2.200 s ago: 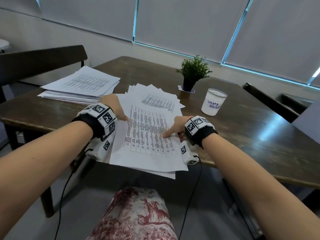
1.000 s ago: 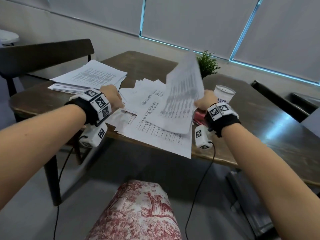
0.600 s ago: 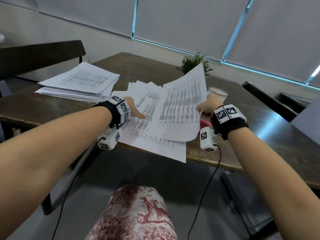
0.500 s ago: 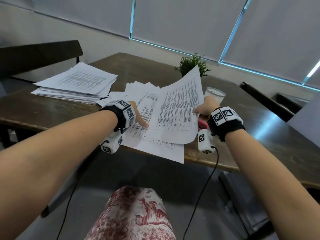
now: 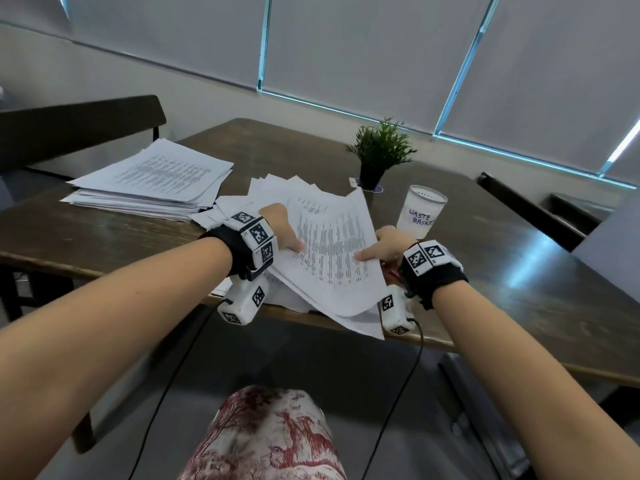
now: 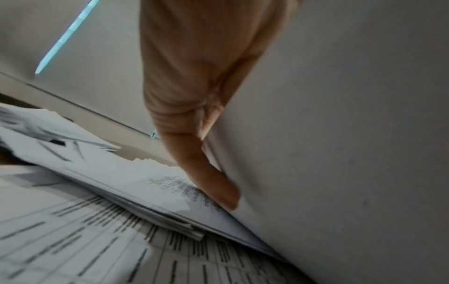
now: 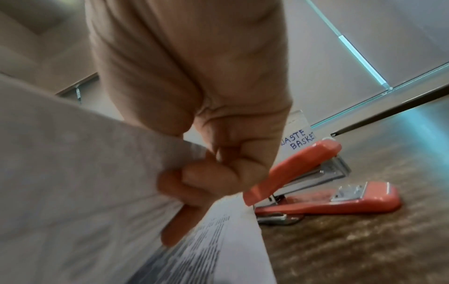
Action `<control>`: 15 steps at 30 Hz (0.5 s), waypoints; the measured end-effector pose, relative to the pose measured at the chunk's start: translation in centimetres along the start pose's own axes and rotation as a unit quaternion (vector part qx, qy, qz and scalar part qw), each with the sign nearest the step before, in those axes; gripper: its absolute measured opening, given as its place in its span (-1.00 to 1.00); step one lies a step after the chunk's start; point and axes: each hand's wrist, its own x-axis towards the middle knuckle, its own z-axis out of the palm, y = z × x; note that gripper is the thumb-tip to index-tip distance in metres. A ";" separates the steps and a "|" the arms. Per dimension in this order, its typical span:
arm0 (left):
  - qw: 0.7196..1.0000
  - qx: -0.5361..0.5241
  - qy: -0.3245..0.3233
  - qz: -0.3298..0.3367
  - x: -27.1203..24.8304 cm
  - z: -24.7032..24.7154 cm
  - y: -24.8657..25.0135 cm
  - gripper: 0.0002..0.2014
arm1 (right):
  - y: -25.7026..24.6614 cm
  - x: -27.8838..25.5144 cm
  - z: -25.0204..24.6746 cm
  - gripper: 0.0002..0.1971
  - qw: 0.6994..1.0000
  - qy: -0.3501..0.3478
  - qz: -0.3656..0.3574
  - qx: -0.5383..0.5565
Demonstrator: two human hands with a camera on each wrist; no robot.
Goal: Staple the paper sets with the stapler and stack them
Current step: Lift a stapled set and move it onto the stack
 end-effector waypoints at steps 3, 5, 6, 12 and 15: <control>0.999 -0.041 0.034 0.014 0.1 -0.5 -0.1 -0.68 | -0.1 0.2 0.5 -0.64 1.000 -0.006 -0.024 0.020; 0.991 -0.098 0.067 0.055 0.3 -1.3 -0.6 -0.68 | -0.1 0.5 0.5 -0.74 0.995 0.027 -0.022 0.091; 0.985 -0.133 0.080 0.078 0.1 -1.9 -0.7 -0.60 | -0.2 0.4 0.3 -0.72 0.989 0.055 -0.017 0.138; 0.911 -0.376 0.072 0.151 -0.3 -3.6 -1.5 -0.60 | -0.6 1.2 -1.2 0.28 0.871 0.122 -0.098 0.466; 0.882 -0.424 0.099 0.179 -0.7 -3.9 -0.1 -0.73 | -3.0 -1.3 -2.3 -0.44 0.831 0.159 -0.167 0.506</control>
